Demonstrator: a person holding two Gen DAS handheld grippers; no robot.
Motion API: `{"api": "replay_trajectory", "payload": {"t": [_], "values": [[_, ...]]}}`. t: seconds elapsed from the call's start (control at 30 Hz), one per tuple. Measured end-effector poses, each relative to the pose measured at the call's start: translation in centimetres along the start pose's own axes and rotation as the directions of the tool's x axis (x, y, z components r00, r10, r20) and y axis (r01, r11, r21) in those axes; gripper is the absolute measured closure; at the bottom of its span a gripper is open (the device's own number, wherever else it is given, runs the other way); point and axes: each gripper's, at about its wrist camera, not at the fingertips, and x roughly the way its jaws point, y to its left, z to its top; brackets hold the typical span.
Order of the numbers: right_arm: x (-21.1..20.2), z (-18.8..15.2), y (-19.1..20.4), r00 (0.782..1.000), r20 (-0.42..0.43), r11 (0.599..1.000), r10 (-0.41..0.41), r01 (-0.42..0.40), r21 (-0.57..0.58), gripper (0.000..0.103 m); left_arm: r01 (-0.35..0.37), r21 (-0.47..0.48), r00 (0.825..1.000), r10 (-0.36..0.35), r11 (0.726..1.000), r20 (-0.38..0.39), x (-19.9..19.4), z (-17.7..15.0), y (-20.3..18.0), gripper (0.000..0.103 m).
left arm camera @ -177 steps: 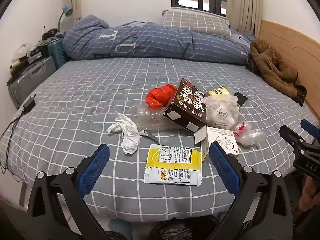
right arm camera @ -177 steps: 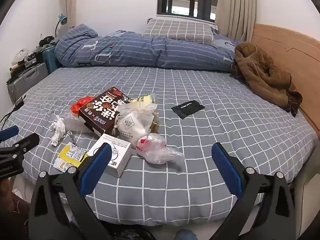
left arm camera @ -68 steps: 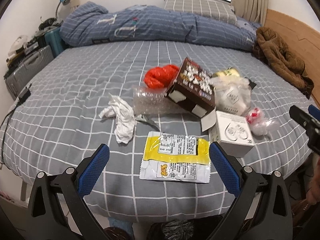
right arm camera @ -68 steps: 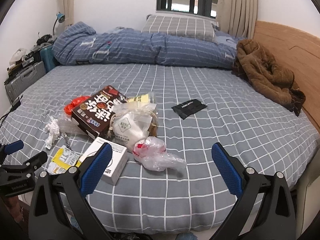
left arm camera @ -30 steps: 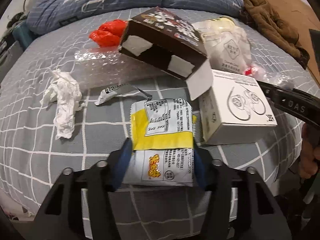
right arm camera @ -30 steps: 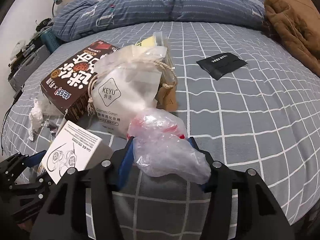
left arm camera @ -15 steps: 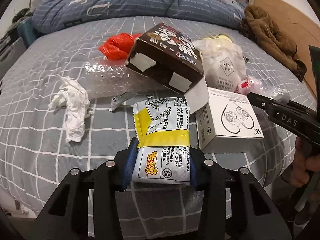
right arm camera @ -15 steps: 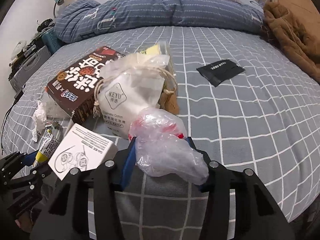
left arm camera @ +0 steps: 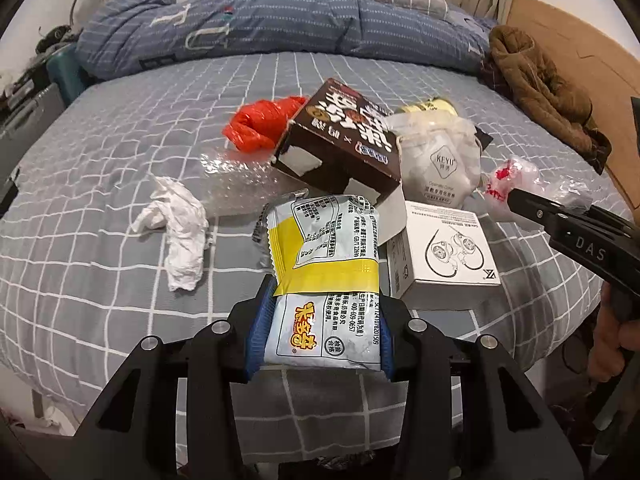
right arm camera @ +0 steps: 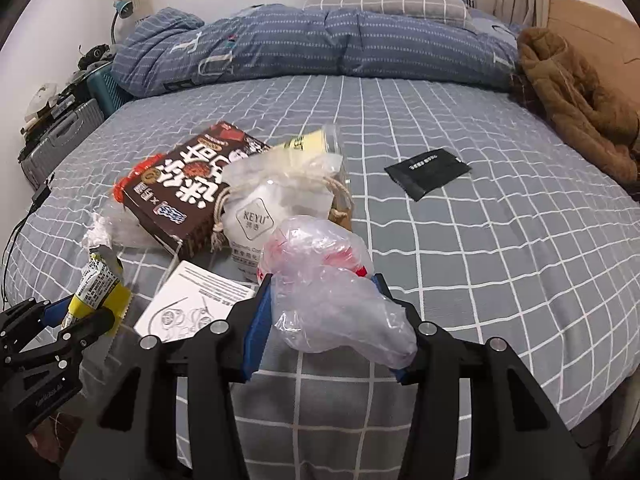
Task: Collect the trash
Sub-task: 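Carry the wrapper and plastic bag with both tools over the floor trash bin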
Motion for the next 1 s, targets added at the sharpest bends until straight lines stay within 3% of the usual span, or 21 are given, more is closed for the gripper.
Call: {"api": "replay_trajectory", "payload": {"t": [0.6,1.0], "values": [[-6.1,-1.8,2.3,0.996,0.084,1.0,-0.001,0.001,-0.007,0.057,-0.019,-0.027,0.997,0.021,0.999,0.073,-4.1,-0.6,0.8,0.06],[-9.7,-4.2,3.3,0.993,0.121,1.0,0.009,-0.01,0.005,0.057,-0.009,-0.084,0.994,0.018,0.996,0.106,-7.4,-2.9,1.3,0.06]]}}
